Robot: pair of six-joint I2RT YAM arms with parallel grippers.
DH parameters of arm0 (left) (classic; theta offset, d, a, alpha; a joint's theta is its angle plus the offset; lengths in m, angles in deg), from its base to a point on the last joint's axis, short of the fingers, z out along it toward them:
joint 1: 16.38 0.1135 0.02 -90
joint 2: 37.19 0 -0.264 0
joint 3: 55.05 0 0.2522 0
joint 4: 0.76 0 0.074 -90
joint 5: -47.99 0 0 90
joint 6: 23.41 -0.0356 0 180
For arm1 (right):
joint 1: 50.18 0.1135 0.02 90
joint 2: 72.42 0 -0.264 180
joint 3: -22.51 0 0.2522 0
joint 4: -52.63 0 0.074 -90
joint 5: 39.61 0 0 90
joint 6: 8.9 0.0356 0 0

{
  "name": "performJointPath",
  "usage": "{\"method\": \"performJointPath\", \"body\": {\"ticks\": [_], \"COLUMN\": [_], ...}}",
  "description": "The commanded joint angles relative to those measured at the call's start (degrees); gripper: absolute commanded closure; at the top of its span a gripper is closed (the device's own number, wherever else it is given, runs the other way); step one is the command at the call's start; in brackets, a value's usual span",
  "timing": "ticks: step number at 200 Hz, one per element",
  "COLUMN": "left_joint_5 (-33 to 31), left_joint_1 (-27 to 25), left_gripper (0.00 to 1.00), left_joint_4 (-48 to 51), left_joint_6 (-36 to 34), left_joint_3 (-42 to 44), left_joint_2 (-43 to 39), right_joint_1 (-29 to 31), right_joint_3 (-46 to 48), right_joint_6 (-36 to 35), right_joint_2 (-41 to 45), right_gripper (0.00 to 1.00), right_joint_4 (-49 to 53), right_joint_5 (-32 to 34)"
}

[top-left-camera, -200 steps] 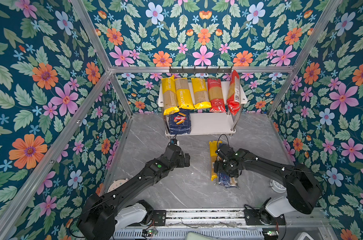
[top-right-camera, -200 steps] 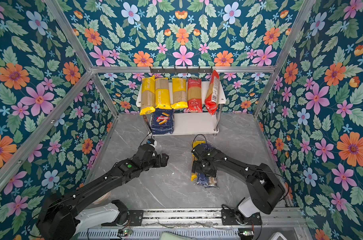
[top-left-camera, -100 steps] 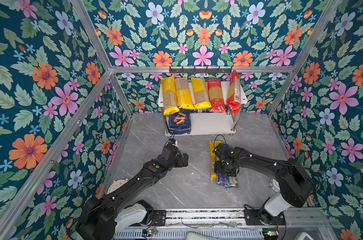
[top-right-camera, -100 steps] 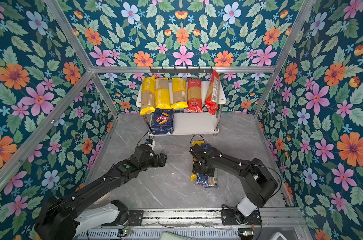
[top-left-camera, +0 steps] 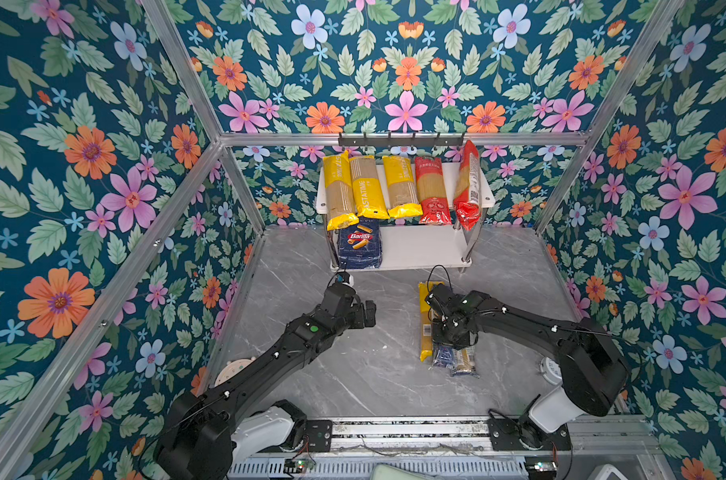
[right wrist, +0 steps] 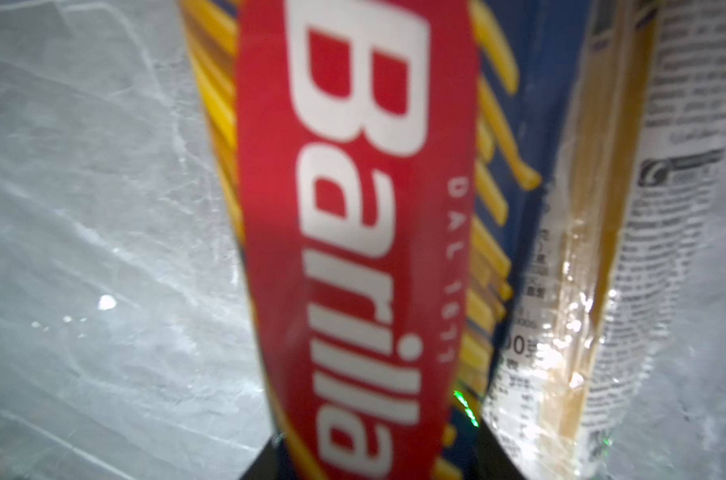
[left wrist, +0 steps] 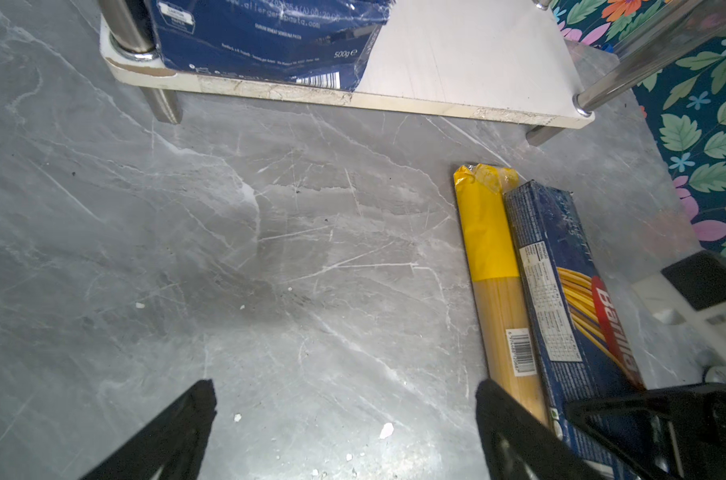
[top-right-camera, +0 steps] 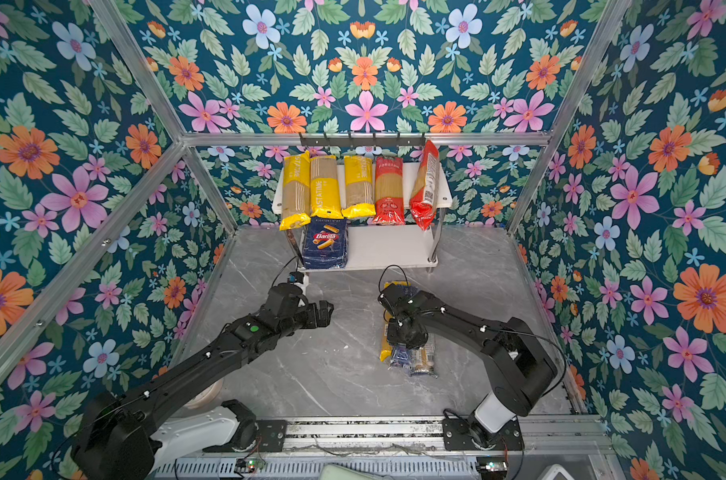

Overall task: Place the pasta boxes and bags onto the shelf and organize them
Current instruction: 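Lift the Spaghetti box and carry it toward the lower shelf with right gripper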

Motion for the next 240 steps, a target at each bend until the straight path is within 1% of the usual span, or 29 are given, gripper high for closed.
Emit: {"method": "performJointPath", "body": {"ticks": [1,34,78,106,175,212,240], "left_joint_5": [0.4,0.3,-0.4,-0.8,-1.8,1.7,2.2], "left_joint_1": [0.1,0.1,0.1,0.2,0.2,0.2,0.2], "left_gripper": [0.01,0.01,0.01,0.01,0.01,0.01,0.01], "left_joint_4": [0.2,1.3,3.6,4.5,5.6,4.8,3.9], "left_joint_6": [-1.1,-2.1,-3.6,-4.2,-4.5,-5.6,-4.6], "left_joint_3": [-1.2,-3.4,-6.0,-6.8,-6.6,-6.2,-5.3], "left_joint_2": [0.6,1.2,1.6,1.2,-0.3,0.2,-0.1], "right_joint_1": [-0.1,-1.1,-3.3,-4.0,-4.8,-6.3,-7.4], "right_joint_3": [-0.7,-0.3,1.2,0.5,-2.1,-5.4,-7.4], "right_joint_6": [-2.2,-2.8,-3.1,-4.4,-7.4,-9.1,-10.1], "right_joint_2": [1.2,2.3,4.2,4.0,2.1,-1.5,-4.0], "right_gripper": [0.59,0.62,0.62,0.62,0.63,0.63,0.63], "right_joint_4": [-2.6,-6.4,-14.1,-17.1,-24.9,-28.0,-30.5], "right_joint_5": [0.4,-1.9,-6.7,-8.3,-11.2,-13.5,-15.0]}}
